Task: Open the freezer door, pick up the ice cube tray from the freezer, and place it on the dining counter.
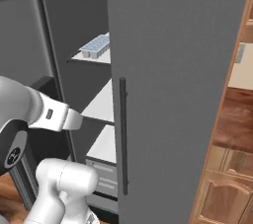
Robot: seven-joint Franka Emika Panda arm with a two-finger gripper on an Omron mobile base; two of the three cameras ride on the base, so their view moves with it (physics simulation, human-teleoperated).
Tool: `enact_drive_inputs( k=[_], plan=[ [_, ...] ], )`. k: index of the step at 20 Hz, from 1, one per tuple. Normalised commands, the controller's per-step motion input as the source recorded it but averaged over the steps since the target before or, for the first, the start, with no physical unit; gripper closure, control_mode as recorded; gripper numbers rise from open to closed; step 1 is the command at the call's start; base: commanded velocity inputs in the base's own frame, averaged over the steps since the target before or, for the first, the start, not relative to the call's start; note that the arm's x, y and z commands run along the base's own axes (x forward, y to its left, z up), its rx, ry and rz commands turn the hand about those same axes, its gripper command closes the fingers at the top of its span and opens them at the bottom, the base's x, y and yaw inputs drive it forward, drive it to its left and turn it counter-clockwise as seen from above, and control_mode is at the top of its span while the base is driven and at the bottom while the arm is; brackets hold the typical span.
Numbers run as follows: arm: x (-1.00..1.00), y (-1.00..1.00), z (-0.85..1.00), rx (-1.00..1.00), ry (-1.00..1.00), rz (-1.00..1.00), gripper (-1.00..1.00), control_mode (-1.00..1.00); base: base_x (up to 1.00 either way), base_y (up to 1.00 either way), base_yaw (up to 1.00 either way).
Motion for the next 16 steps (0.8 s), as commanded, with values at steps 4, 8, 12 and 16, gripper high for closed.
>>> enact_drive_inputs(
  k=[4,8,12,16],
  plan=[
    [0.00,0.00,0.00,0.00,0.00,0.00,-1.00,1.00,0.67,0.00,0.03],
    [0.00,0.00,0.00,0.00,0.00,0.00,-1.00,1.00,0.45,-0.02,0.00],
    [0.00,0.00,0.00,0.00,0.00,0.00,-1.00,1.00,0.58,-0.02,0.00],
    [0.00,0.00,0.00,0.00,0.00,0.00,-1.00,1.00,0.56,0.00,0.00]
  ],
)
